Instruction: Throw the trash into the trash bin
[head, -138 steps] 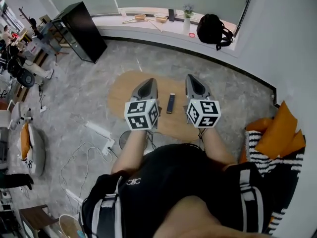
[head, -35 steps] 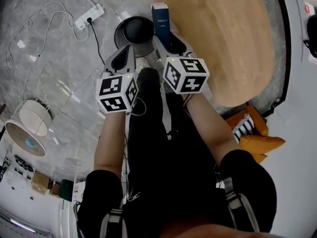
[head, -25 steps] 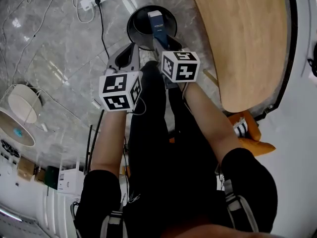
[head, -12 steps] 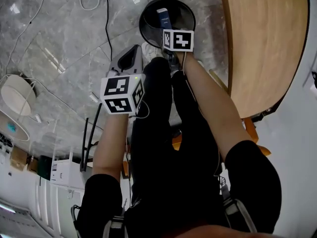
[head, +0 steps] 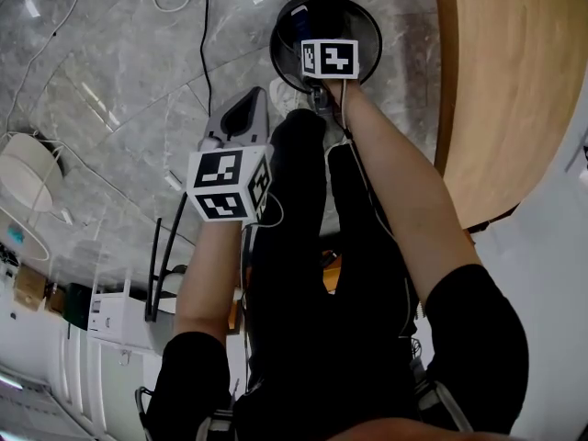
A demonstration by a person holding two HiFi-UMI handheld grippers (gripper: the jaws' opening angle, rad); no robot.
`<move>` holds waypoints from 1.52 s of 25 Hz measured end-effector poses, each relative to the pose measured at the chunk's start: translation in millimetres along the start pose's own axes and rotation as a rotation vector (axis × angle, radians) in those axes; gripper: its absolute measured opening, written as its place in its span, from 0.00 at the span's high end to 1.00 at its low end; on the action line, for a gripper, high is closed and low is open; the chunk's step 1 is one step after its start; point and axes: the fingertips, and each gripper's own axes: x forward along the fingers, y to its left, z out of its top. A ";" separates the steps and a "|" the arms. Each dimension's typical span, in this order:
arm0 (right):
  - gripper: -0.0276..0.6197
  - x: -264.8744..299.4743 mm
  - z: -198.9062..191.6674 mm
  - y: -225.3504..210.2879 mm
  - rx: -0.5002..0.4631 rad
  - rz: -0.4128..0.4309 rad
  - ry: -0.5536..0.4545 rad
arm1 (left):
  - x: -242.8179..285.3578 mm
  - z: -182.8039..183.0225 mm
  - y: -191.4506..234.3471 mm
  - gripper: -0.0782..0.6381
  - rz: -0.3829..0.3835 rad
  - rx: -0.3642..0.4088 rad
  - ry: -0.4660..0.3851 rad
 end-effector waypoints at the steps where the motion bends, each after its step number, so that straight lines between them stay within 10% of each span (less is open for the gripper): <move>1: 0.63 -3.7 1.0 2.5 -0.015 0.002 -0.021 | -1.1 -1.6 0.6 0.87 0.003 -0.004 -0.001; 5: 0.62 -40.1 -0.7 8.4 -0.042 0.000 -0.083 | -7.1 -2.2 -0.5 0.87 0.007 -0.014 -0.013; 8: 0.92 -83.1 7.8 11.4 -0.068 -0.015 -0.192 | -9.3 3.6 0.6 0.87 0.026 -0.020 -0.040; 21: 0.94 -319.5 26.7 15.2 -0.051 0.074 -0.614 | -85.4 71.8 -99.6 0.87 0.055 0.010 -0.284; 38: 0.94 -809.0 35.6 90.4 -0.295 0.022 -1.239 | -403.1 211.9 -346.1 0.87 0.029 0.148 -0.640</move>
